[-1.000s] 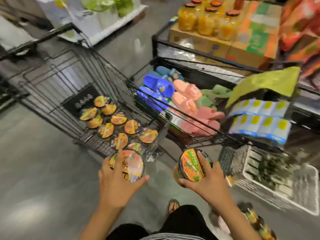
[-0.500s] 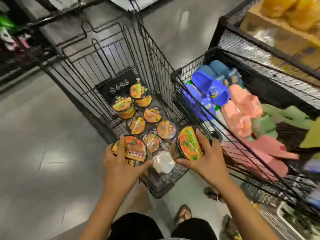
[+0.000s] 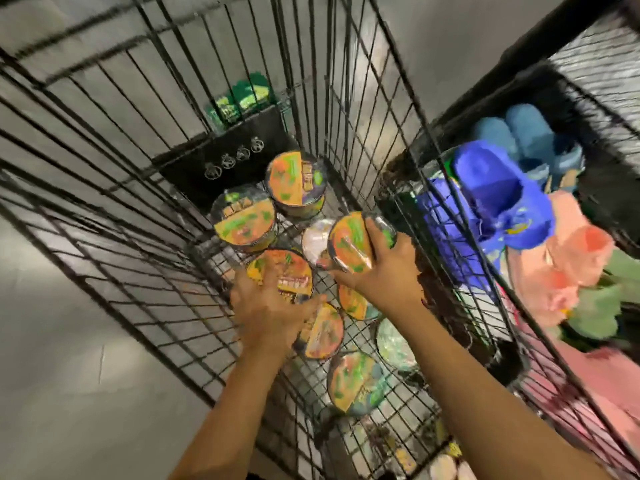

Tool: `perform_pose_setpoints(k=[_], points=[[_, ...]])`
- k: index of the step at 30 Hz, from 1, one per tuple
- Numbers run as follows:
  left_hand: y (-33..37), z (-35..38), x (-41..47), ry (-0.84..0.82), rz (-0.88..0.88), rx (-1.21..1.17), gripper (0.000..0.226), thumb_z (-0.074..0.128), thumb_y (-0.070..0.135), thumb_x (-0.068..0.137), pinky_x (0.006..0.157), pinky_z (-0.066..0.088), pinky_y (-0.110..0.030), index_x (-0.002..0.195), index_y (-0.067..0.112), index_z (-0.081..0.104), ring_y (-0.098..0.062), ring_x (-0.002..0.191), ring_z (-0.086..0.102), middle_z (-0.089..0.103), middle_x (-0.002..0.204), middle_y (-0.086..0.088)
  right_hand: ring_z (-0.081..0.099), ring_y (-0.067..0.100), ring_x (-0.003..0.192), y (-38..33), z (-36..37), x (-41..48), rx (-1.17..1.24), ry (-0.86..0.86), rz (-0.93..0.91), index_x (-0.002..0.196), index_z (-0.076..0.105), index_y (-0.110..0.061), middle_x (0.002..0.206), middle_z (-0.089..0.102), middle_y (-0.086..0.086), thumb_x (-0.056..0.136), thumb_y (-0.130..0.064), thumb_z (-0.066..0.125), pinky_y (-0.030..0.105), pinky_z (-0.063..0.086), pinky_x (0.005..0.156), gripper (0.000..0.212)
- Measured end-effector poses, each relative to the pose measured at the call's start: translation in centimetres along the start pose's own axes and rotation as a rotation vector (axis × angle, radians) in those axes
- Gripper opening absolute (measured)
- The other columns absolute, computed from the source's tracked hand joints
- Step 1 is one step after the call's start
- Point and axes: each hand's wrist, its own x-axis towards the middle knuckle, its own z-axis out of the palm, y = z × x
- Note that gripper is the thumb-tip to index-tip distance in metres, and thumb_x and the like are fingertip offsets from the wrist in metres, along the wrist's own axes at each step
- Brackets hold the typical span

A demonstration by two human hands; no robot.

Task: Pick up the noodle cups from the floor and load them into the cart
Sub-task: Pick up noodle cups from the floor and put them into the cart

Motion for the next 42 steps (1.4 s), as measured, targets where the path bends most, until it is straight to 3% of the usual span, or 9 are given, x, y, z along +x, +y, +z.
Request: perform_pose_setpoints(k=[3,6,9,14,21,27,35,39,42], points=[[-0.5,1.7,1.6,0.043,0.047,0.078,0.111,0.073,0.075,0.059,0.099,0.042,-0.055,0.149,0.024,0.030,-0.045,0.130,0.027,0.012,0.149,-0.020,0.039,0.035,0.113,-0.4,1.5,2.5,-0.082,-0.003,-0.056,0.151,0.028,-0.032,0.123,0.035,0.019,0.047,-0.089,0.052,0.040,0.040,0.093,0.122],[-0.6,3.0,2.9,-0.012,0.013,0.087,0.115,0.069,0.078,0.061,0.109,0.031,-0.057,0.153,0.028,0.018,-0.045,0.141,0.011,0.002,0.156,-0.021,0.040,0.039,0.113,-0.2,3.4,4.1,-0.067,0.014,-0.067,0.150,0.032,-0.026,0.125,0.036,0.023,0.049,-0.084,0.063,0.045,0.042,0.093,0.120],[-0.8,3.7,3.7,0.040,0.015,0.104,0.114,0.072,0.076,0.058,0.105,0.030,-0.058,0.149,0.021,0.031,-0.043,0.140,0.012,0.005,0.154,-0.023,0.040,0.039,0.114,-0.5,4.7,5.1,-0.056,0.031,-0.086,0.149,0.034,-0.022,0.125,0.037,0.025,0.050,-0.076,0.075,0.043,0.043,0.090,0.120],[-1.5,4.8,4.0,0.055,0.050,0.117,0.109,0.070,0.076,0.057,0.098,0.031,-0.070,0.140,0.013,0.041,-0.052,0.133,0.019,0.004,0.151,-0.020,0.043,0.039,0.111,-0.2,5.5,5.3,-0.026,-0.010,-0.113,0.148,0.037,-0.024,0.125,0.039,0.025,0.056,-0.085,0.060,0.042,0.042,0.088,0.113],[-1.3,3.7,3.6,-0.010,0.063,0.088,0.107,0.058,0.076,0.069,0.112,0.014,-0.060,0.154,0.022,0.022,-0.045,0.142,-0.003,-0.008,0.156,-0.029,0.032,0.036,0.131,-0.3,4.4,4.8,0.193,-0.160,0.011,0.146,0.031,-0.044,0.140,0.027,0.014,0.077,-0.075,0.052,0.049,0.036,0.107,0.079],[0.3,0.9,2.4,-0.066,0.098,0.181,0.096,0.049,0.074,0.080,0.116,0.005,-0.053,0.155,0.034,0.004,-0.043,0.143,-0.013,-0.025,0.154,-0.025,0.029,0.037,0.136,-0.7,1.7,1.7,0.253,-0.006,0.198,0.152,0.026,-0.025,0.147,0.023,0.022,0.087,-0.055,0.058,0.043,0.034,0.109,0.078],[5.9,-1.3,-3.4,-0.206,0.664,0.618,0.082,0.039,0.064,0.093,0.118,0.010,-0.050,0.155,0.019,0.010,-0.039,0.147,0.001,-0.004,0.160,-0.022,0.045,0.046,0.123,3.6,-0.7,-11.9,-0.084,-0.011,0.356,0.144,0.044,-0.017,0.137,0.045,0.027,0.072,-0.073,0.027,0.057,0.037,0.100,0.093],[7.4,0.4,-8.6,-0.320,0.881,0.832,0.083,0.034,0.067,0.092,0.117,0.010,-0.053,0.155,0.022,0.004,-0.038,0.148,-0.004,-0.008,0.161,-0.019,0.064,0.042,0.104,7.7,-1.2,-20.6,-0.255,-0.051,0.415,0.125,0.065,-0.016,0.120,0.063,0.024,0.066,-0.069,0.060,0.053,0.054,0.077,0.079],[8.9,2.6,-14.5,-0.319,1.020,0.926,0.089,0.040,0.069,0.090,0.117,0.018,-0.052,0.155,0.021,0.005,-0.039,0.148,0.003,-0.002,0.161,-0.020,0.062,0.040,0.109,11.4,-1.5,-27.0,-0.242,0.010,0.469,0.128,0.062,-0.018,0.123,0.061,0.022,0.077,-0.070,0.044,0.052,0.054,0.081,0.075]])
